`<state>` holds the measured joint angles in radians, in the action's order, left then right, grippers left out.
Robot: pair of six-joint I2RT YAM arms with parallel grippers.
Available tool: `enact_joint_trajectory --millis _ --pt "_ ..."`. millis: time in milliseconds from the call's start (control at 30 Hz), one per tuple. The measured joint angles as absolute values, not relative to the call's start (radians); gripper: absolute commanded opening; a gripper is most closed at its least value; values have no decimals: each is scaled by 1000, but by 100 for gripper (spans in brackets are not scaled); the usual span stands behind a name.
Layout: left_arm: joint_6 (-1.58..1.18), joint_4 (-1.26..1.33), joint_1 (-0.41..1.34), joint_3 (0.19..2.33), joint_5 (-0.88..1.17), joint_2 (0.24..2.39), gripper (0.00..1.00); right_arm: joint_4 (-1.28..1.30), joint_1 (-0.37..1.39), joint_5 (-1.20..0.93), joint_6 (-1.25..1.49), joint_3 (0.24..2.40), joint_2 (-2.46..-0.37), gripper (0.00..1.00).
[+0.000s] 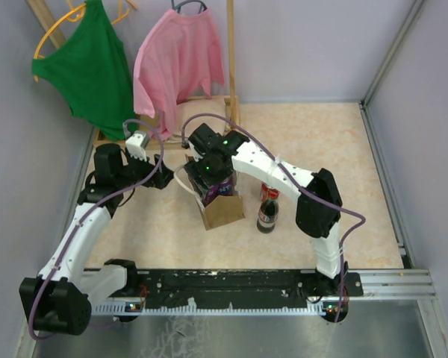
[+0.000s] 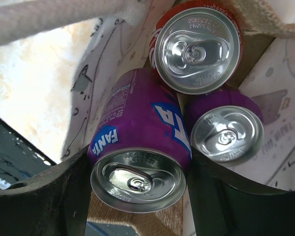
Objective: Place the beverage into the canvas bag
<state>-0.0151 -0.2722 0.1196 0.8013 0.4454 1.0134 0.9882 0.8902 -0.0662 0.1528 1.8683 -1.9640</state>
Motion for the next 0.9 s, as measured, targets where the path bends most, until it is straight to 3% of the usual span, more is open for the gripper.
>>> enact_joint_trajectory --millis 567,633,800,900 --pt "-26 -269 116 788 446 1011 89 1008 897 -56 130 1914 -2049 2" --pt "-27 -268 116 787 446 1011 89 1015 900 -53 129 1928 -2057 10" --pt "-27 -267 116 786 446 1011 89 1025 903 -49 121 1947 -2065 42" --pt "-27 -264 116 784 447 1011 89 1026 905 -46 118 1947 -2065 53"
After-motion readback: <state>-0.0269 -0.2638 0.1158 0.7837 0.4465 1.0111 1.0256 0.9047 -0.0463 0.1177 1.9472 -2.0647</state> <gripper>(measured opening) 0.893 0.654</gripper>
